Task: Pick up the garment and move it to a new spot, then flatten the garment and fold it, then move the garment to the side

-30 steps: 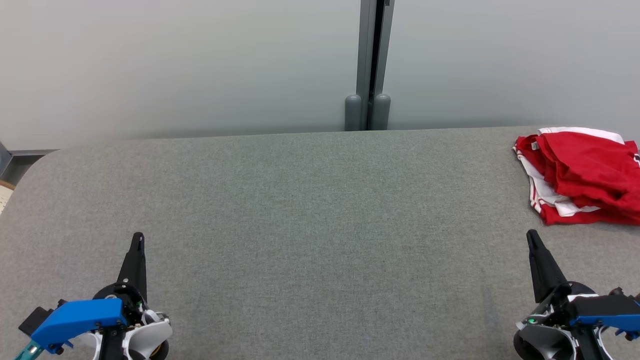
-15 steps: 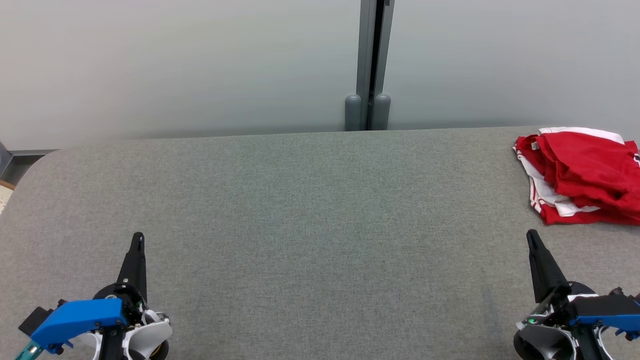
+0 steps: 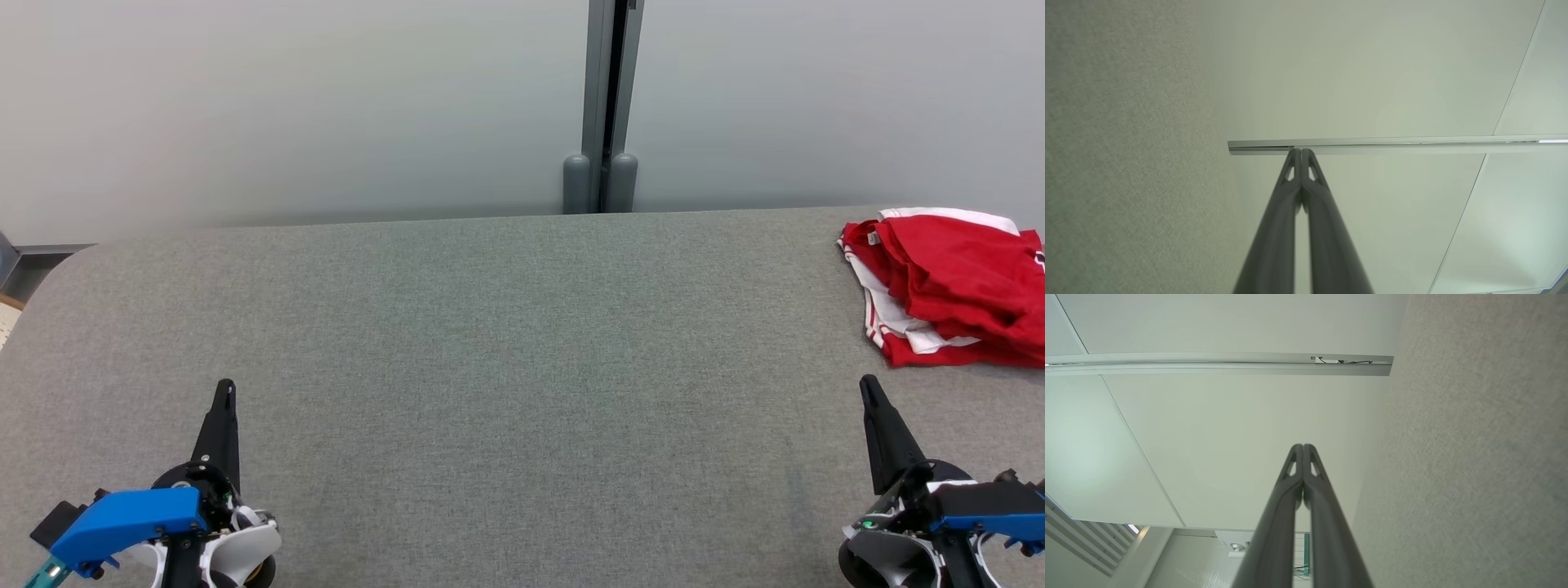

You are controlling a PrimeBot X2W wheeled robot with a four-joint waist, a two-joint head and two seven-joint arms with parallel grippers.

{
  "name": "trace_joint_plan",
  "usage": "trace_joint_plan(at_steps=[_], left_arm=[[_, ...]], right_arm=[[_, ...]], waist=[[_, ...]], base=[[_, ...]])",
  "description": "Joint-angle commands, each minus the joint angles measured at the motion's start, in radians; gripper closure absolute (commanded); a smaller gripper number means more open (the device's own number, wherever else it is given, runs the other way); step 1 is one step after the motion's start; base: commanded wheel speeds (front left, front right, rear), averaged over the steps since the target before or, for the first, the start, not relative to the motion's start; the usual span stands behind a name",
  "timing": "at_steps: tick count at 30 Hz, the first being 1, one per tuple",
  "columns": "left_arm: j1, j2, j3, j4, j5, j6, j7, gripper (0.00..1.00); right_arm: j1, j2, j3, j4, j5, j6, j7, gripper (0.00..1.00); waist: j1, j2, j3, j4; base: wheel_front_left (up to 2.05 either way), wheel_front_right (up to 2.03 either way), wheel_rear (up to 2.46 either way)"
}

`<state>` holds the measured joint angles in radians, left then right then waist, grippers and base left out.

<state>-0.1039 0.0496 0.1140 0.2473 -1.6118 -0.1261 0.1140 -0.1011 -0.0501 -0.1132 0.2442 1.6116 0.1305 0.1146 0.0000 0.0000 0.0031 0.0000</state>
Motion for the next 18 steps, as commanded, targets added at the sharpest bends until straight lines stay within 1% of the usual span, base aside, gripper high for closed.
trace_joint_plan(at_steps=[1,18], left_arm=[[-0.010,0.001,0.002,-0.004,-0.002,-0.009,0.004,1.00],[-0.010,0.001,0.002,-0.004,-0.002,-0.010,0.004,1.00]], right_arm=[[-0.014,0.000,-0.002,0.002,0.003,0.000,0.002,1.00],[-0.014,0.000,-0.002,0.002,0.003,0.000,0.002,1.00]], waist=[[0.0000,0.0000,0.000,0.000],[0.0000,0.0000,0.000,0.000]], base=[[0.00,0.00,0.00],[0.00,0.00,0.00]])
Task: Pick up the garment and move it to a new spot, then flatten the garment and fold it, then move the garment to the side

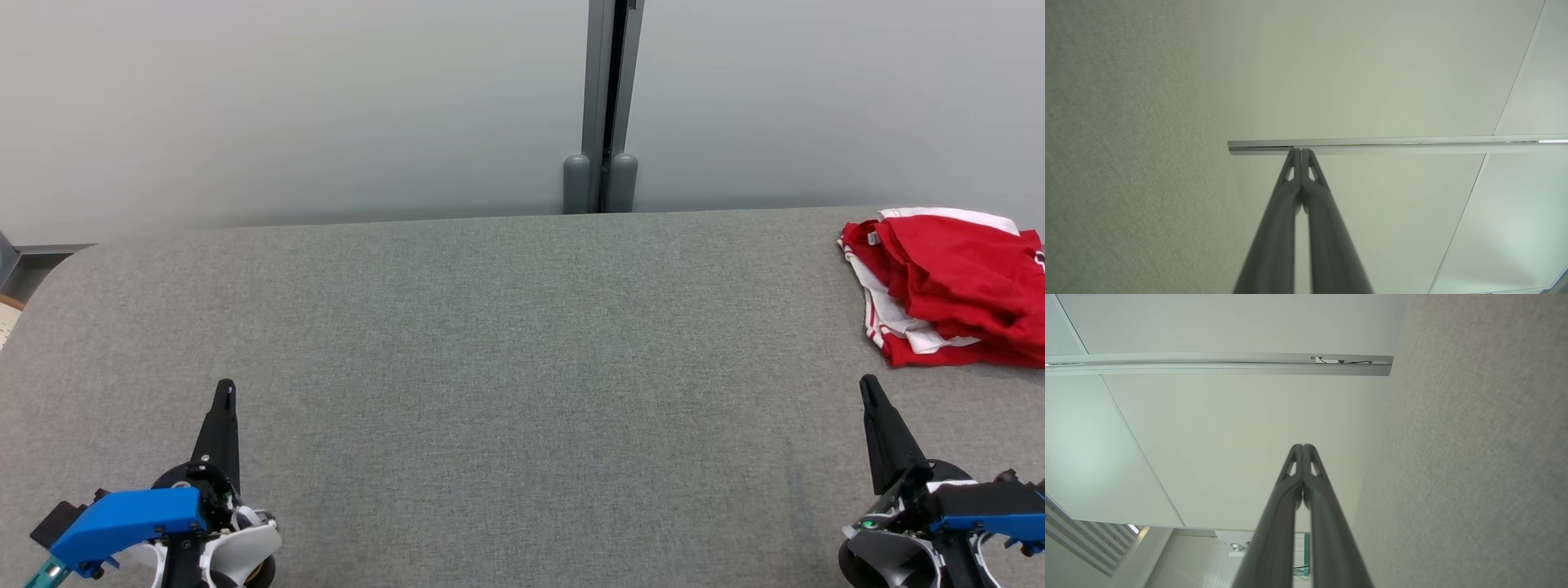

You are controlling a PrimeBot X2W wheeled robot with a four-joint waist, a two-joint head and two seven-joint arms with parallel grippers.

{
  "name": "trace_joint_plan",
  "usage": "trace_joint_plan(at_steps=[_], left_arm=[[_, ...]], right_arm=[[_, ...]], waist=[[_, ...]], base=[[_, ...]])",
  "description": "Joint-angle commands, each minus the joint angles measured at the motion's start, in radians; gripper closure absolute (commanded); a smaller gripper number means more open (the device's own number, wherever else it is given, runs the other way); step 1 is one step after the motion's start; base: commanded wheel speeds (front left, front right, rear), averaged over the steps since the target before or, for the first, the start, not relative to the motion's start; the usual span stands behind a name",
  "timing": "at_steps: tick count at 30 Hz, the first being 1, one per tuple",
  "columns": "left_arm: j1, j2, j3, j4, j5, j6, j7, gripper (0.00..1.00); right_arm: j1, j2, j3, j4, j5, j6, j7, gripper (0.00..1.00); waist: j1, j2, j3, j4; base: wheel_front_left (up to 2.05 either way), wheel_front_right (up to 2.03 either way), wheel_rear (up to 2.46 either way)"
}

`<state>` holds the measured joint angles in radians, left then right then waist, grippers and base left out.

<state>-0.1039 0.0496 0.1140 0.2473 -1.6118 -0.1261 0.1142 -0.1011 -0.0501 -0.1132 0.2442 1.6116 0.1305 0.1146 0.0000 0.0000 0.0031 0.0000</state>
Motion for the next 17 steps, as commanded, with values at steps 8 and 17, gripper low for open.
trace_joint_plan(at_steps=[8,17], left_arm=[[-0.010,0.001,0.001,-0.004,-0.002,-0.010,0.003,1.00],[-0.010,0.001,0.001,-0.004,-0.002,-0.010,0.003,1.00]], right_arm=[[-0.014,0.000,-0.002,0.002,0.003,0.000,0.002,1.00],[-0.014,0.000,-0.002,0.002,0.003,0.000,0.002,1.00]], waist=[[0.0000,0.0000,0.000,0.000],[0.0000,0.0000,0.000,0.000]], base=[[0.00,0.00,0.00],[0.00,0.00,0.00]])
